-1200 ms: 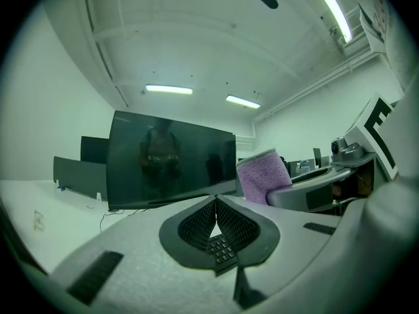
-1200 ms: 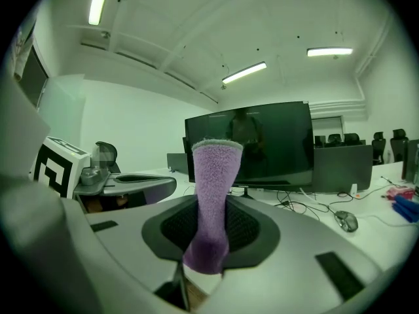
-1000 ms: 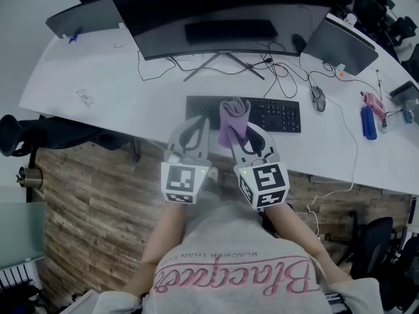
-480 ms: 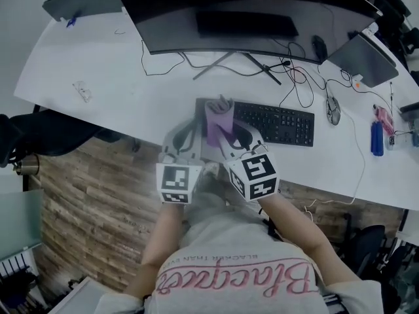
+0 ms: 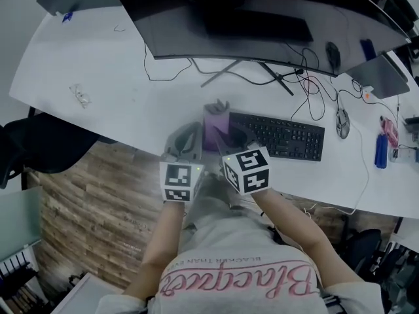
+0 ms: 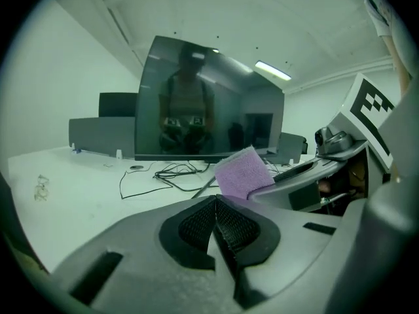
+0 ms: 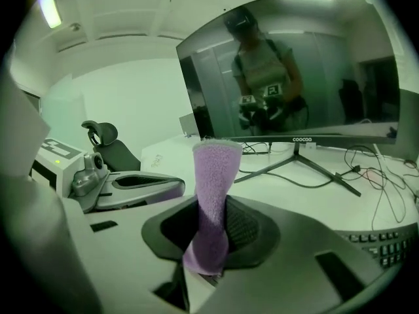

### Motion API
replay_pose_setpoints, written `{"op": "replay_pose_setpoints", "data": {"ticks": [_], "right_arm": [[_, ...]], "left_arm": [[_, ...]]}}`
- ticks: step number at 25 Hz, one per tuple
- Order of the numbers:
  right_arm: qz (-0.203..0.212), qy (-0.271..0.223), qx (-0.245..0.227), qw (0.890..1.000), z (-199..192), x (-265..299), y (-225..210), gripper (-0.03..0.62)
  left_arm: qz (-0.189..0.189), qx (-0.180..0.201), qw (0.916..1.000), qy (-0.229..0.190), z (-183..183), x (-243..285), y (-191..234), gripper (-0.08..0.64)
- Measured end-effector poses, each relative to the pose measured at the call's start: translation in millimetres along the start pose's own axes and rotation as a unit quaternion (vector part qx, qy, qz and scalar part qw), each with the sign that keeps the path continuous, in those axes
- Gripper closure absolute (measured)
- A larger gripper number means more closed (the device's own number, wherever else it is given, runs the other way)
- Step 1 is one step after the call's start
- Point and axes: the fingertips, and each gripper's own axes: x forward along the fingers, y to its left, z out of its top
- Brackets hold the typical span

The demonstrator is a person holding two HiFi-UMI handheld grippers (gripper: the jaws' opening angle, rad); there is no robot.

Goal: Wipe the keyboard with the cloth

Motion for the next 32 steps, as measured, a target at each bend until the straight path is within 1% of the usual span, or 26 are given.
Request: {"op": "replay_pose_setpoints", "data": {"ticks": [6,10,15,19,25,29,32], "right_arm": [[0.007,0.038,0.026,0.999,-10,33,-4,0.506],[-0.006,0.059,0.028,0.998,-17,48,-10,0.506],[-0.001,0.064,0.021,0.998,-18,58,-9,0.506],[-0.012,0.074,0.021,0.997,-21,63,-13,0.506],[-0.013,0.081,0.019,0.996,-24,64,-17,0.506],[-0.015,0.087,0.018,0.996,-24,64,-19,0.506],[-0.017,0.084,0.018,0.996,-24,64,-19,0.506]], "left_arm": [[-0.01,-0.008,0.9995,0.03,-16,20,14,0.555],[-0.017,-0.014,0.9989,0.041,-25,29,18,0.555],[-0.021,-0.021,0.9982,0.053,-33,35,25,0.555],[-0.022,-0.027,0.9977,0.057,-36,41,29,0.555],[-0.027,-0.037,0.9971,0.061,-39,47,31,0.555],[-0.033,-0.03,0.9967,0.068,-38,48,29,0.555],[-0.032,-0.028,0.9968,0.068,-37,48,28,0.555]]}}
